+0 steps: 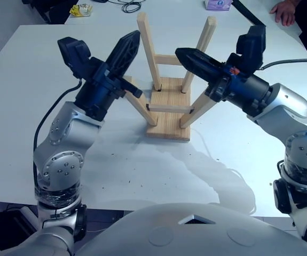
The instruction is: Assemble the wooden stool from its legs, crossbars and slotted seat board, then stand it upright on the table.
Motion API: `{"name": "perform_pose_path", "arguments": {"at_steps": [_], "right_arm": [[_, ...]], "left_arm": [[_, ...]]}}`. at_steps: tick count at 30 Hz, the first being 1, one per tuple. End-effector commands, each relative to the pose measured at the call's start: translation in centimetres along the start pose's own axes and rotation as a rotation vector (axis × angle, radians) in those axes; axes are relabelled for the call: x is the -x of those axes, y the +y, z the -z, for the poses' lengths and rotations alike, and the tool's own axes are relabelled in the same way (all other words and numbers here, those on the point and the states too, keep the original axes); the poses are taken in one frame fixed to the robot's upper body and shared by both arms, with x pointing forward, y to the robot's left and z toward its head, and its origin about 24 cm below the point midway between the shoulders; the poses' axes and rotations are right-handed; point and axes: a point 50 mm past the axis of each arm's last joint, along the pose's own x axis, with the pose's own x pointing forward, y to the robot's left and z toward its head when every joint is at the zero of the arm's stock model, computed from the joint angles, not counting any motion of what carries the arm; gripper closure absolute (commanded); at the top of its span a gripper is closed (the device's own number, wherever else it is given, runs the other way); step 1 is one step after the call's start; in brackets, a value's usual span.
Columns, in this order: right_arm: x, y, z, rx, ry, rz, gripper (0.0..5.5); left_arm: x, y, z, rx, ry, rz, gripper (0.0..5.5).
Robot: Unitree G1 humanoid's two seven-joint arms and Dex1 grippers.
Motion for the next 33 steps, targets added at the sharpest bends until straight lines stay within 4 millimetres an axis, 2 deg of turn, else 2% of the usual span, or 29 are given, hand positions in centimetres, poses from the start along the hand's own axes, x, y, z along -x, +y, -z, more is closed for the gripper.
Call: {"name": "perform_pose_path", "arguments": {"at_steps": [1, 5, 7, 8, 10, 12, 13, 15, 16, 18, 21, 24, 26, 28, 31, 33], "right_arm": [[0.9, -0.3, -4.5, -0.046, -0.248, -0.037, 5.5], [2.2, -2.1, -7.0, -0.001, -0.334, 0.044, 5.5], [3.0, -4.1, -6.9, 0.095, -0.26, 0.16, 5.5], [3.5, -5.3, -6.3, 0.128, -0.205, 0.222, 5.5], [4.8, -8.9, -2.7, 0.25, 0.058, 0.413, 5.5], [6.7, -11.3, 1.6, 0.35, 0.327, 0.514, 5.5], [7.5, -11.7, 3.5, 0.379, 0.426, 0.518, 5.5], [8.1, -11.6, 5.9, 0.387, 0.512, 0.471, 5.5], [7.9, -11.3, 6.5, 0.392, 0.524, 0.435, 5.5], [7.3, -10.6, 7.2, 0.402, 0.52, 0.353, 5.5], [7.1, -10.3, 7.6, 0.432, 0.538, 0.247, 5.5], [8.0, -11.5, 8.2, 0.491, 0.619, 0.238, 5.5], [8.2, -12.1, 8.6, 0.521, 0.643, 0.227, 5.5], [7.8, -12.5, 8.8, 0.537, 0.635, 0.209, 5.5], [6.9, -12.4, 9.7, 0.521, 0.617, 0.135, 5.5], [6.6, -12.2, 10.6, 0.511, 0.631, 0.065, 5.5]], "left_arm": [[-0.9, -1.3, -5.6, -0.02, -0.284, 0.066, 5.48], [-0.3, -0.3, -10.7, -0.04, -0.515, 0.012, 5.48], [0.7, 1.9, -11.7, -0.071, -0.523, -0.111, 5.48], [1.3, 3.6, -11.3, -0.082, -0.489, -0.198, 5.48], [3.1, 8.3, -8.0, -0.162, -0.279, -0.468, 5.48], [5.5, 11.2, -3.3, -0.189, -0.054, -0.632, 5.48], [6.5, 11.6, -0.9, -0.202, 0.054, -0.662, 5.48], [8.4, 11.0, 3.2, -0.15, 0.221, -0.669, 5.48], [9.0, 10.2, 4.5, -0.119, 0.264, -0.642, 5.48], [9.6, 8.9, 5.8, -0.065, 0.29, -0.609, 5.48], [11.1, 7.6, 6.8, -0.047, 0.375, -0.539, 5.48], [13.6, 7.6, 7.5, -0.105, 0.565, -0.484, 5.48], [14.4, 6.3, 7.3, -0.102, 0.653, -0.353, 5.48], [14.7, 4.7, 7.1, -0.078, 0.7, -0.219, 5.48], [13.7, 2.5, 6.7, -0.033, 0.724, -0.009, 5.48], [12.3, 2.4, 6.6, -0.034, 0.69, 0.078, 5.48]]}}
